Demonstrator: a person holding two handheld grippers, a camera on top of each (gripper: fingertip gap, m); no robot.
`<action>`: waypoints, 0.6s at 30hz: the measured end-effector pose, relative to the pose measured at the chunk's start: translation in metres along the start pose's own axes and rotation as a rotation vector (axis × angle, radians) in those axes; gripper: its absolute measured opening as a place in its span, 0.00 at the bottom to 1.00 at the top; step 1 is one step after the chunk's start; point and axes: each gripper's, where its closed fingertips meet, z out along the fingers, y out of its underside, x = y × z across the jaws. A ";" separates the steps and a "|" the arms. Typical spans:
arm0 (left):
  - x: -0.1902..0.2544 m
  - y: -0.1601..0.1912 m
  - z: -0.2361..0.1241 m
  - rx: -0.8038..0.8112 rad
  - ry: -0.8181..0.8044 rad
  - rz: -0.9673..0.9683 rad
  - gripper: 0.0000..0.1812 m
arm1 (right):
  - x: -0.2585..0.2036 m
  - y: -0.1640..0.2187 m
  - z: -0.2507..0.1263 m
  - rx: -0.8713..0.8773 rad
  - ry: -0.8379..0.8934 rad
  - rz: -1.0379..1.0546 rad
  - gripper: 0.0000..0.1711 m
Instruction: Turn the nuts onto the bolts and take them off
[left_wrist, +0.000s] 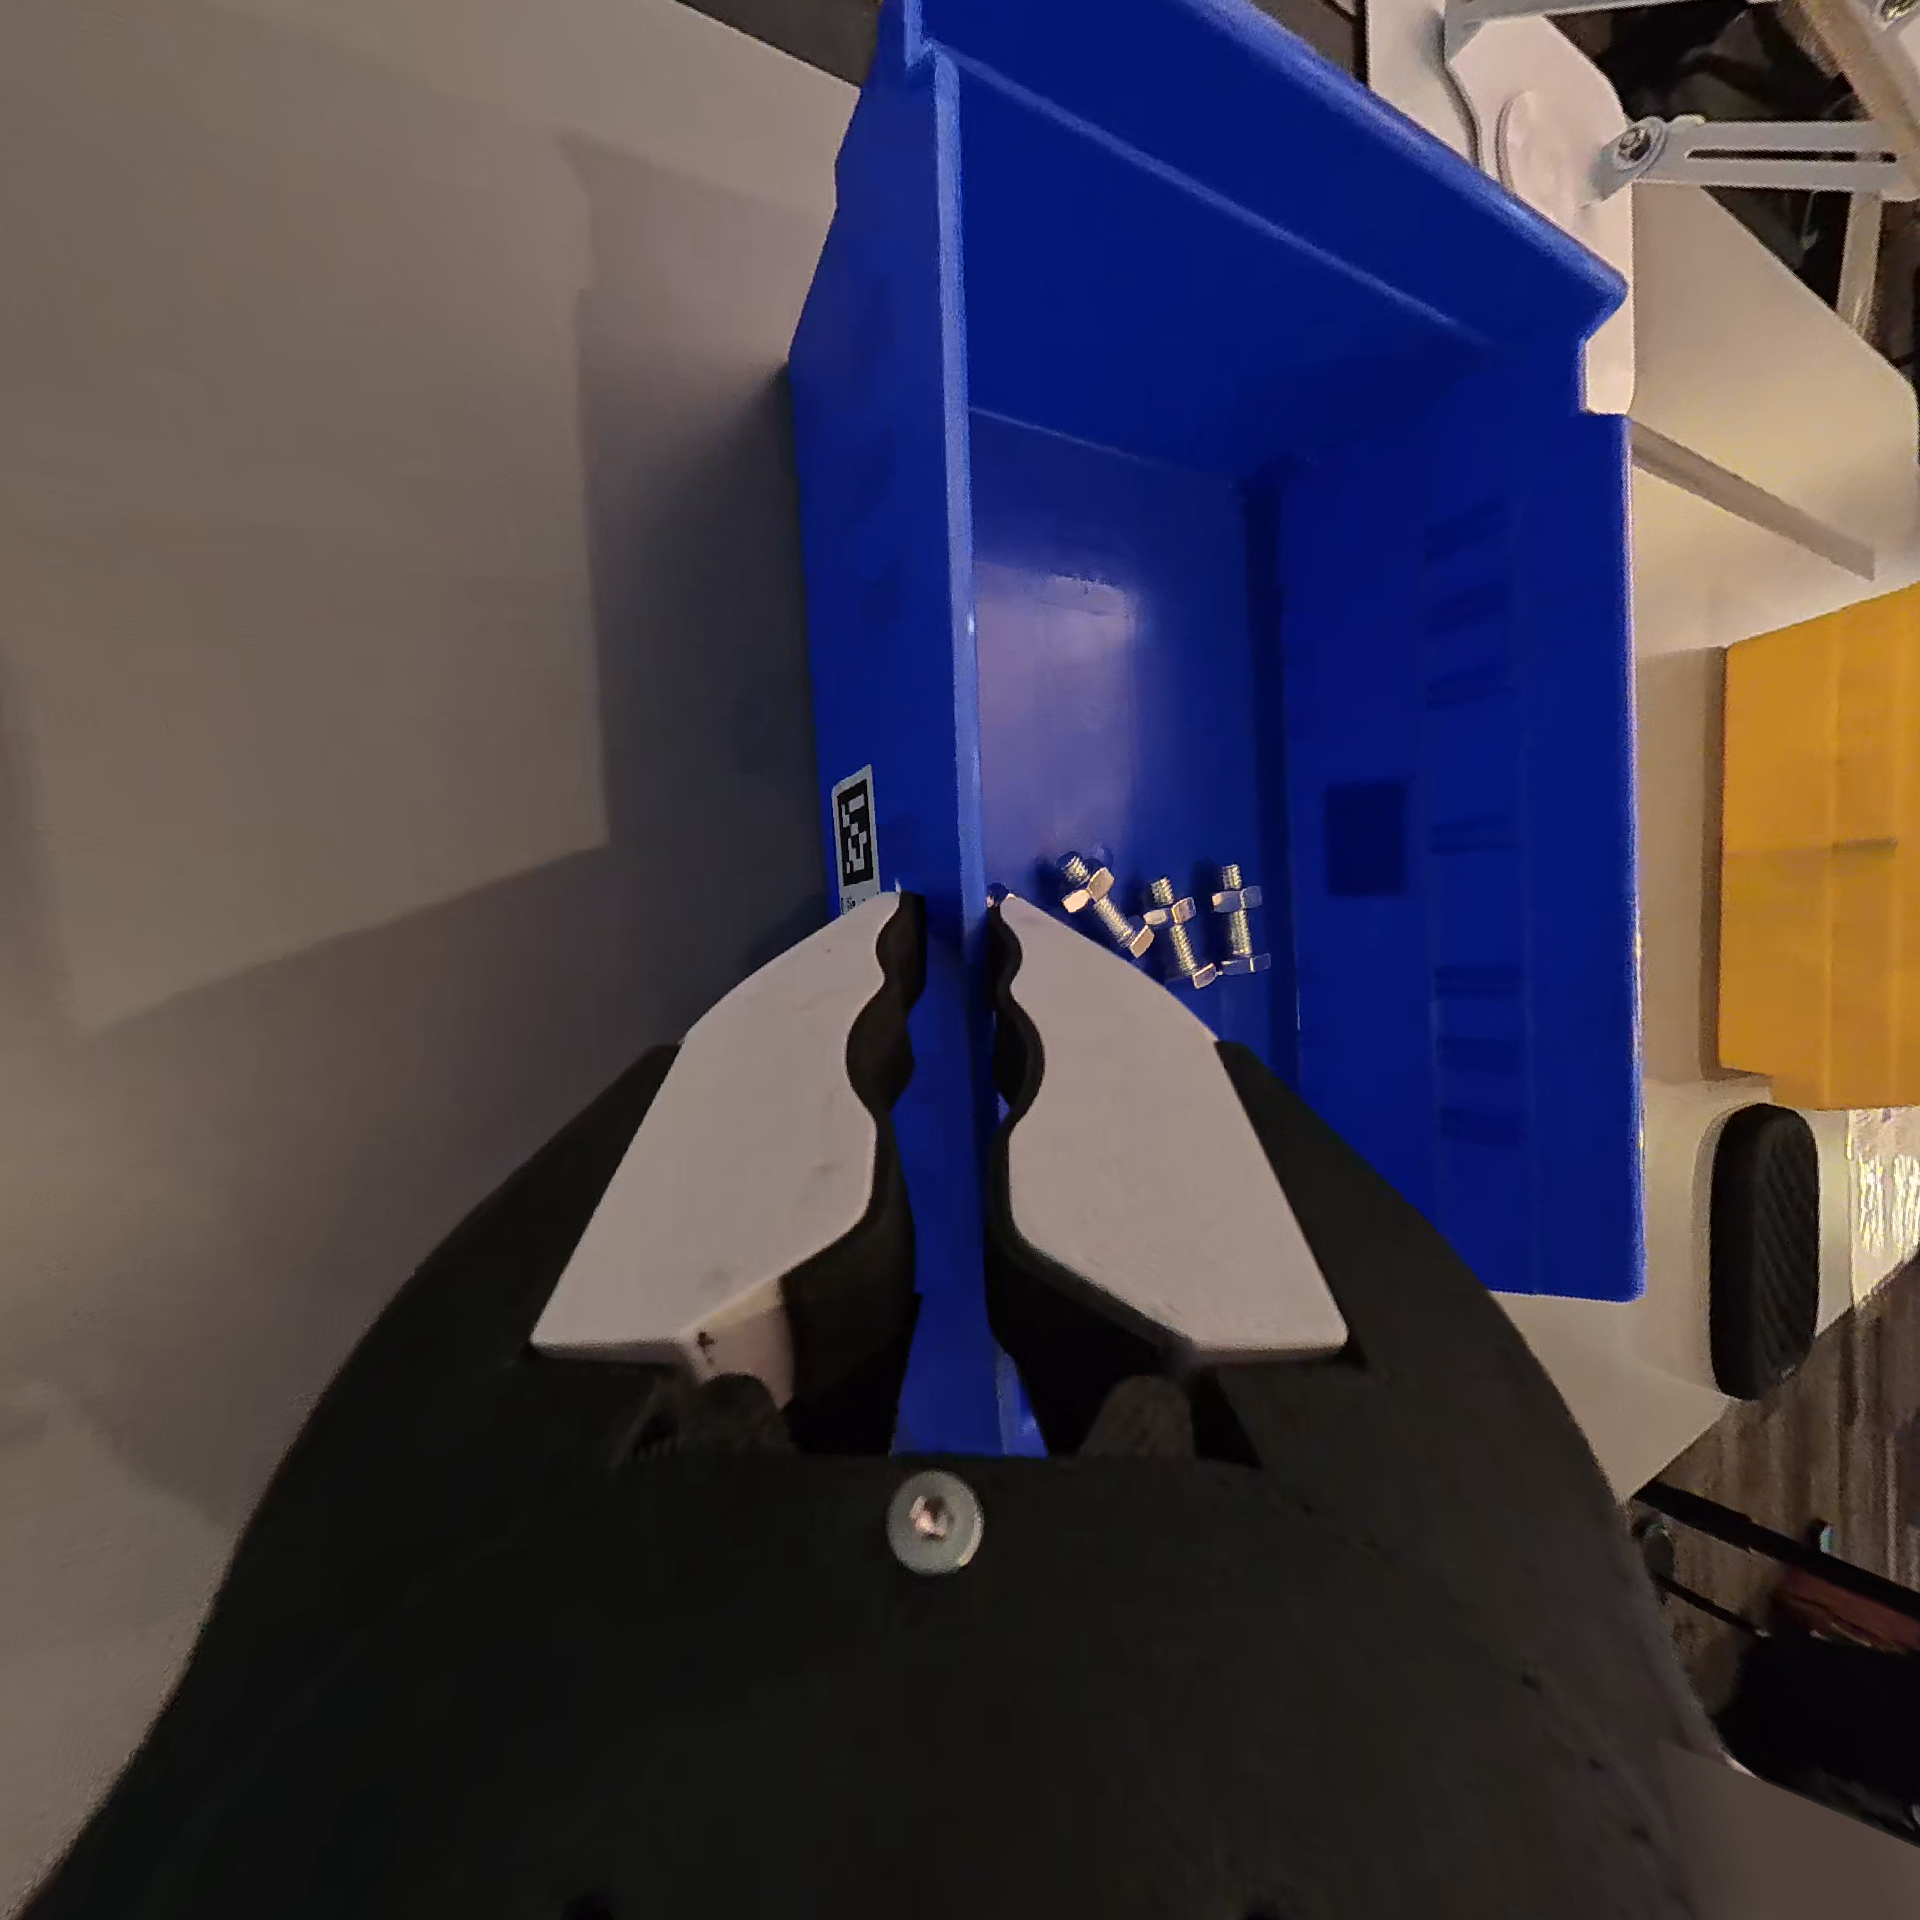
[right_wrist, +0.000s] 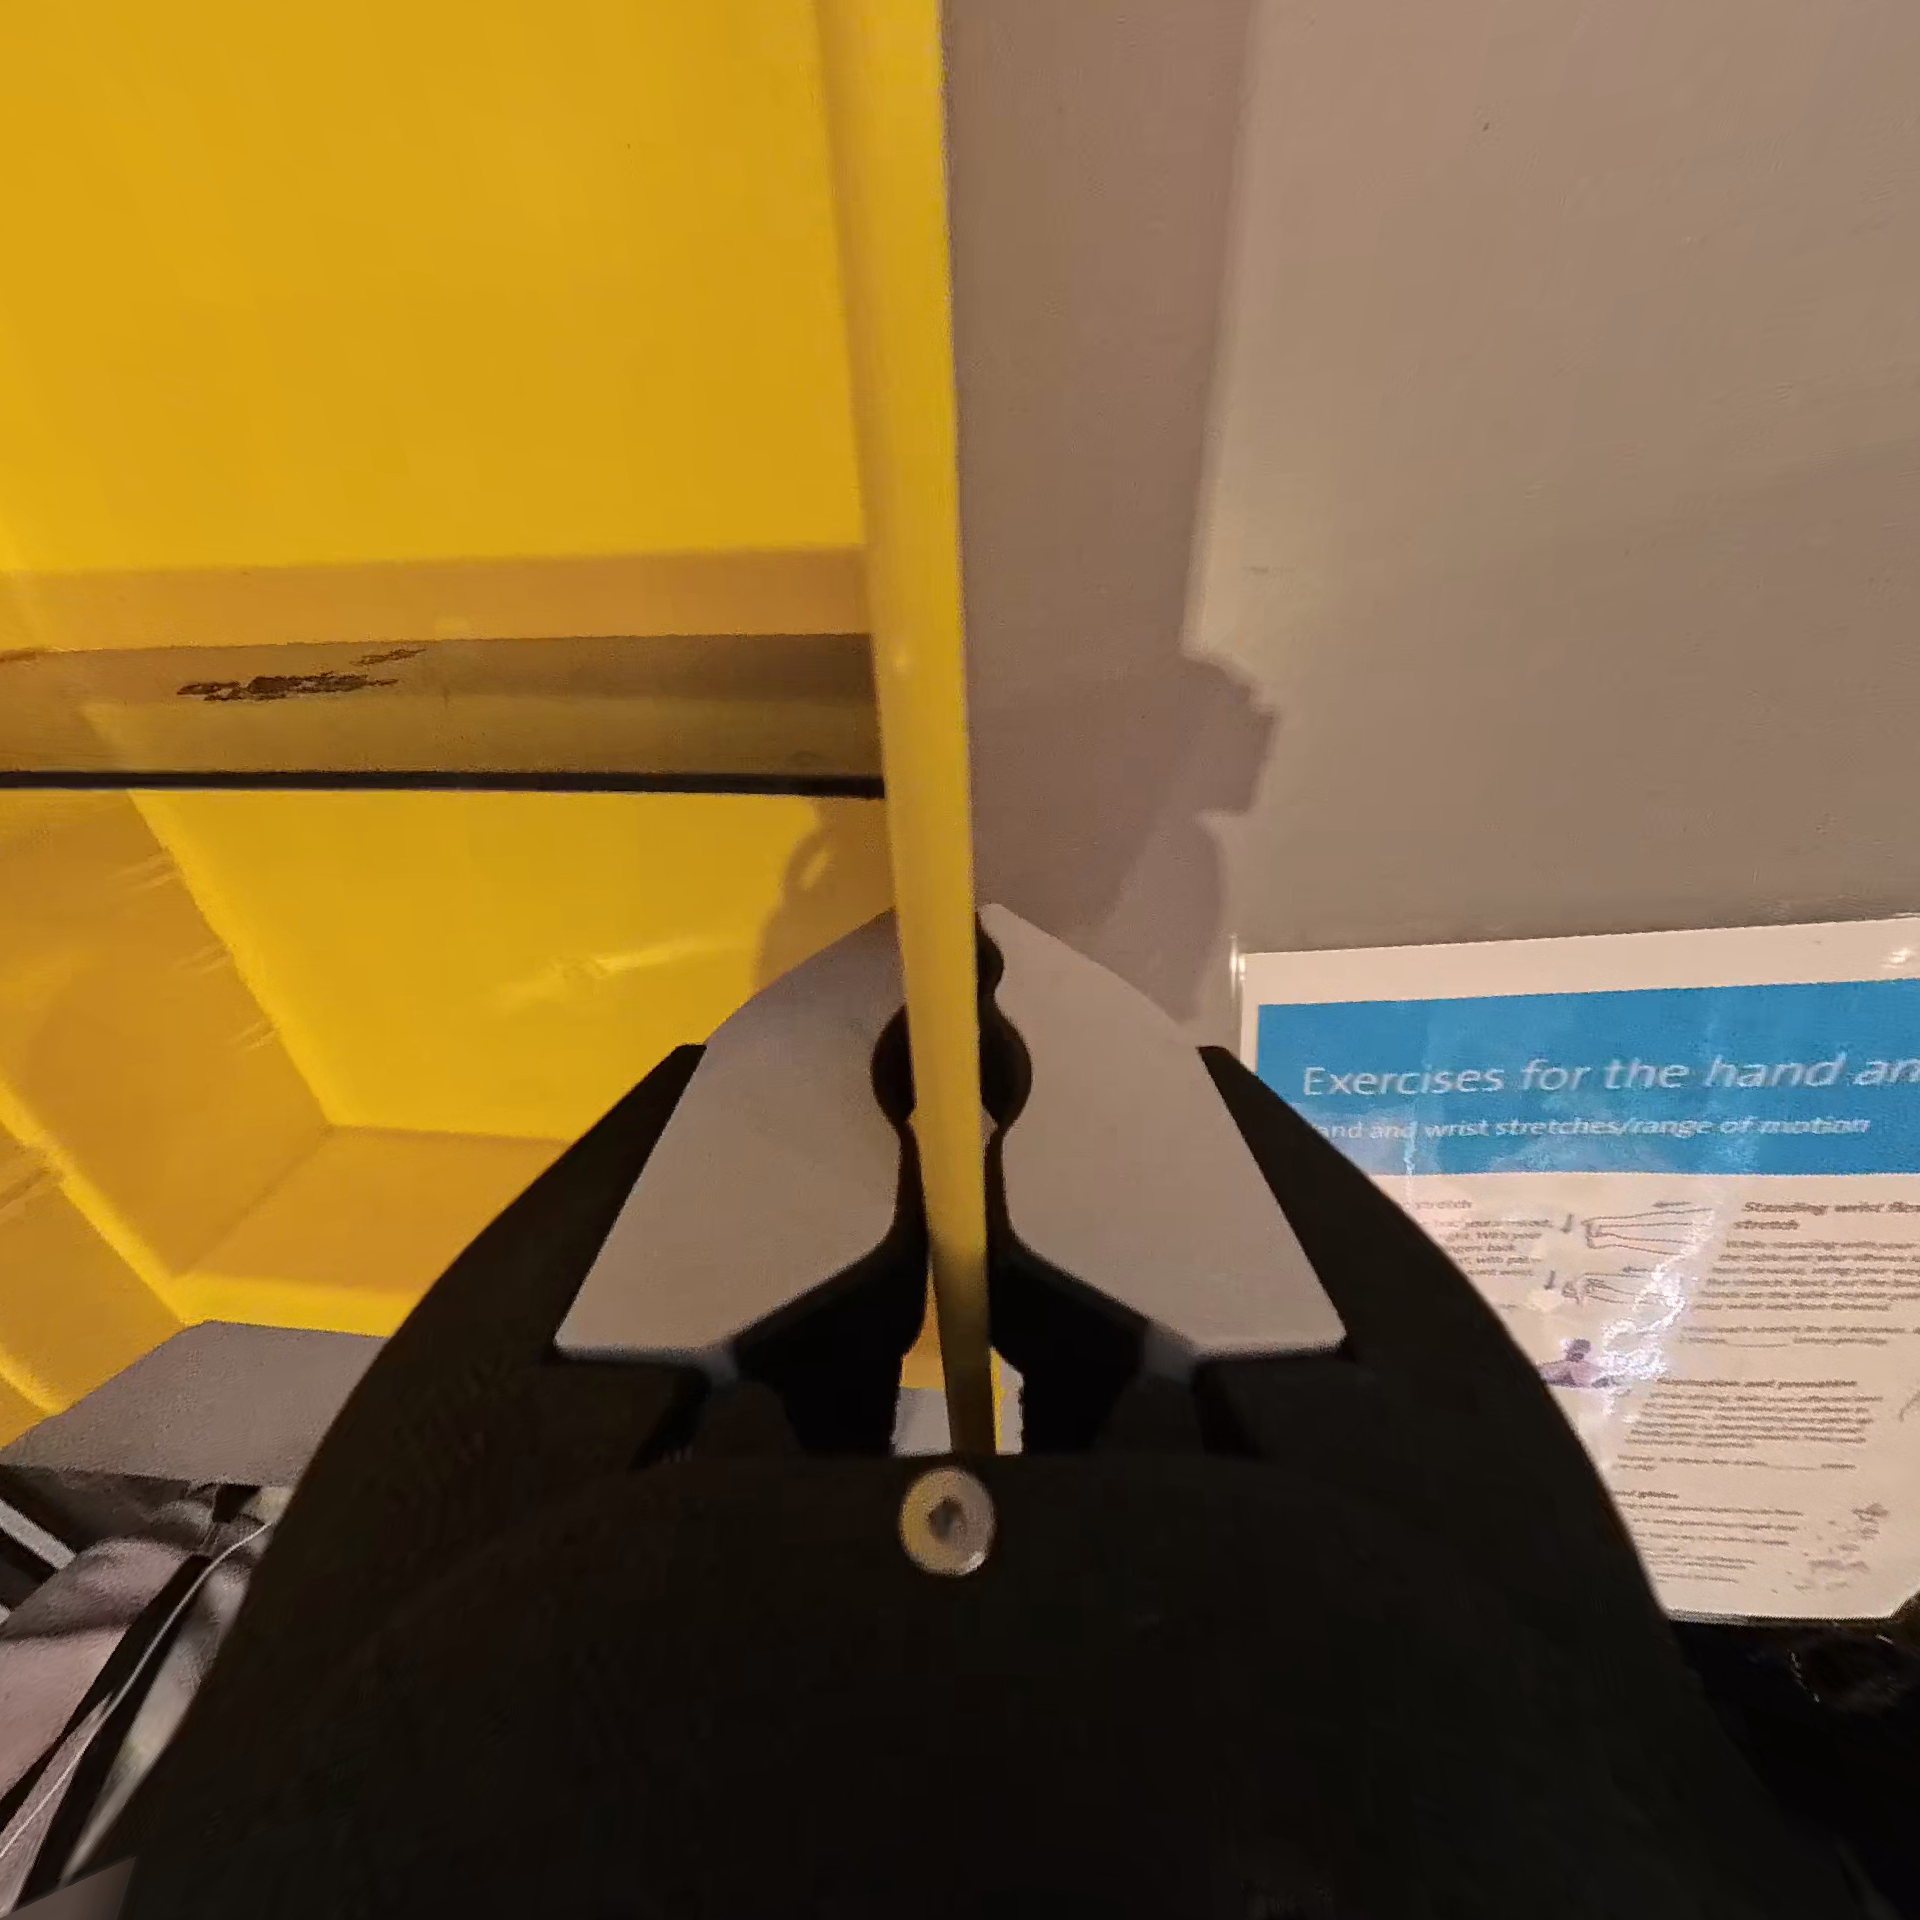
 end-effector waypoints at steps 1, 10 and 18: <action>0.000 0.000 0.000 0.002 -0.001 0.000 0.06 | -0.001 0.000 0.000 -0.001 -0.002 -0.002 0.03; -0.002 -0.001 -0.001 0.019 -0.008 -0.013 0.06 | -0.011 0.003 0.002 -0.015 0.001 -0.027 0.04; -0.004 0.005 -0.007 0.005 -0.015 -0.026 0.06 | -0.011 0.003 0.002 -0.020 -0.001 -0.037 0.04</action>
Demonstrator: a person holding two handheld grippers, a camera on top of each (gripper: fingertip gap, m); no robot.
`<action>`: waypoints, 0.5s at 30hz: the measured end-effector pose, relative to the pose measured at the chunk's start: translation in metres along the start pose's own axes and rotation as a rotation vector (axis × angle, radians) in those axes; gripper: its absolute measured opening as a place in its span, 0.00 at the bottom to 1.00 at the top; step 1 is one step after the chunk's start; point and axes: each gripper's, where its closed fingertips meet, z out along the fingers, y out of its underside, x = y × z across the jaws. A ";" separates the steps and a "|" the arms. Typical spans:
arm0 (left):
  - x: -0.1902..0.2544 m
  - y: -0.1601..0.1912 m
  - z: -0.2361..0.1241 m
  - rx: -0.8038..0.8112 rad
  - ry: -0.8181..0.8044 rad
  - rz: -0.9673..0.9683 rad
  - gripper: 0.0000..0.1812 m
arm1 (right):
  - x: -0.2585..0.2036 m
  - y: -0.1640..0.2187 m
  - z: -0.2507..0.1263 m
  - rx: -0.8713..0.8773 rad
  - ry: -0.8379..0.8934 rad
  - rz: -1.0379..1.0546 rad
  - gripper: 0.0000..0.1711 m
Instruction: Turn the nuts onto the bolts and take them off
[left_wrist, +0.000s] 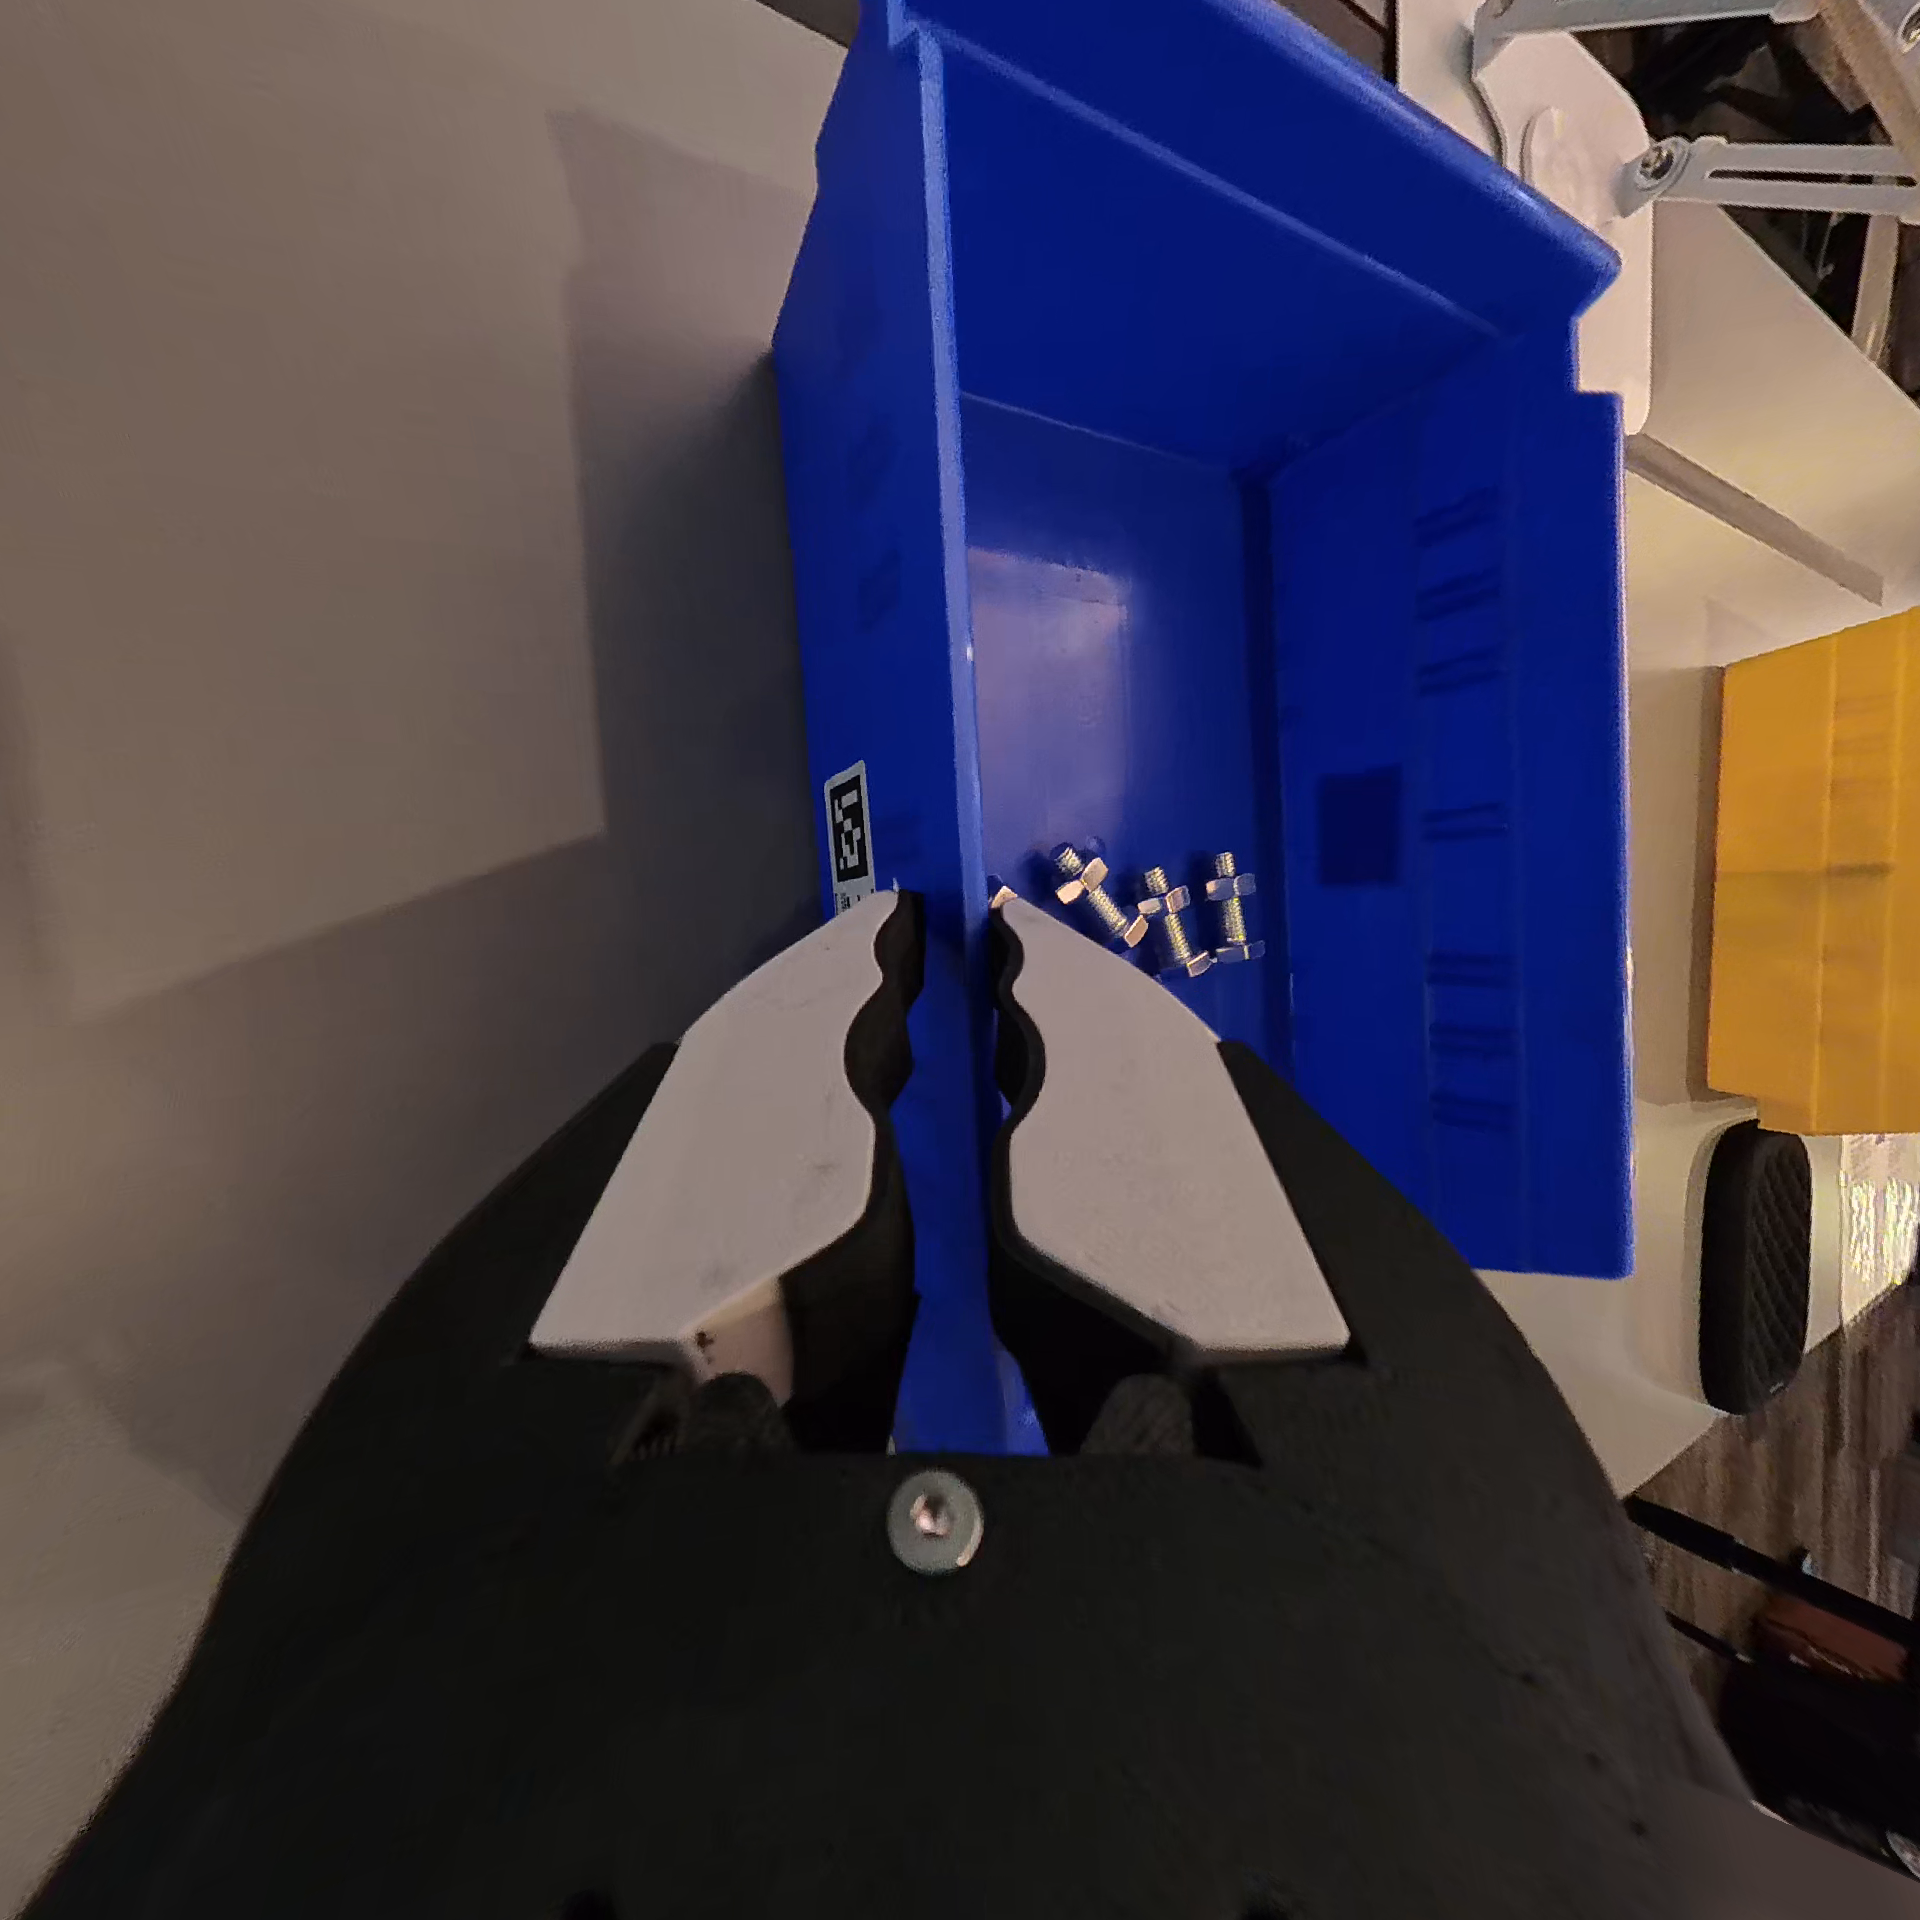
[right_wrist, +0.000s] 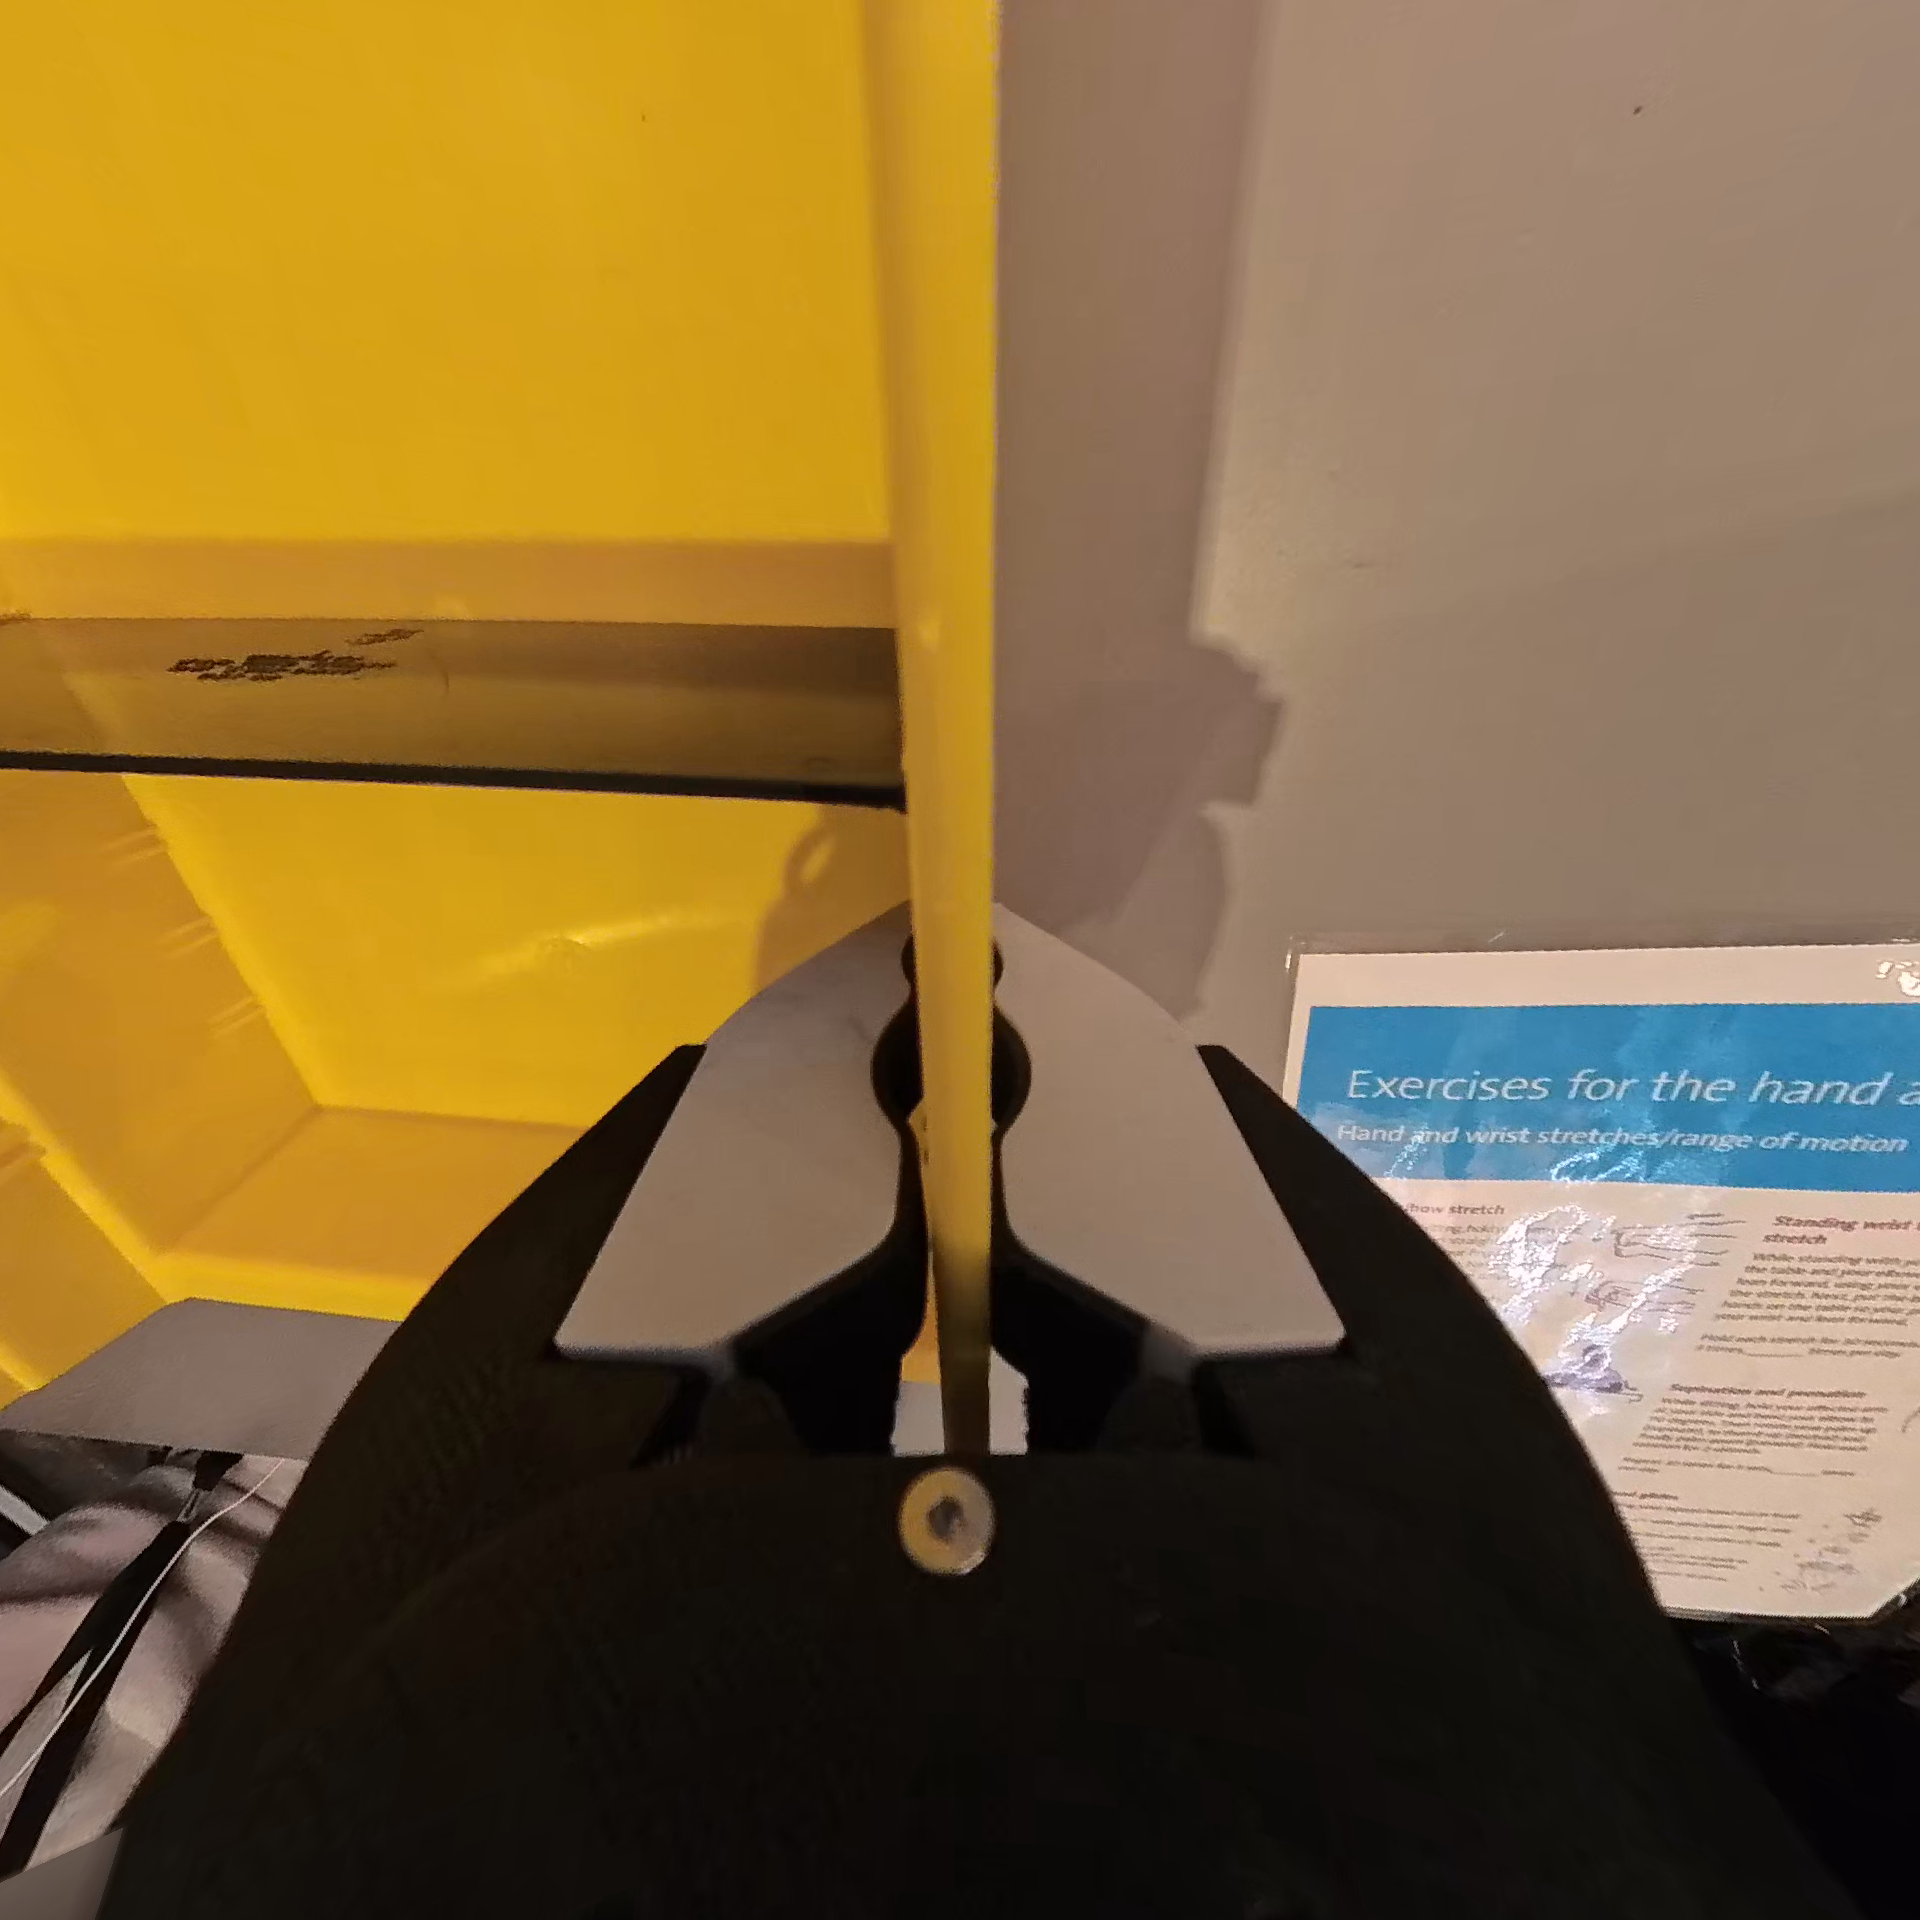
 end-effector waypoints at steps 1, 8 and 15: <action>0.001 0.000 0.000 0.000 0.010 -0.005 0.07 | 0.000 0.000 0.000 0.000 0.002 0.000 0.04; 0.015 -0.009 -0.021 0.075 0.085 -0.014 0.13 | 0.005 -0.009 -0.014 0.115 0.148 -0.115 0.22; 0.087 -0.012 -0.067 0.173 0.109 0.261 0.17 | -0.059 -0.061 -0.156 0.935 0.222 -0.357 0.25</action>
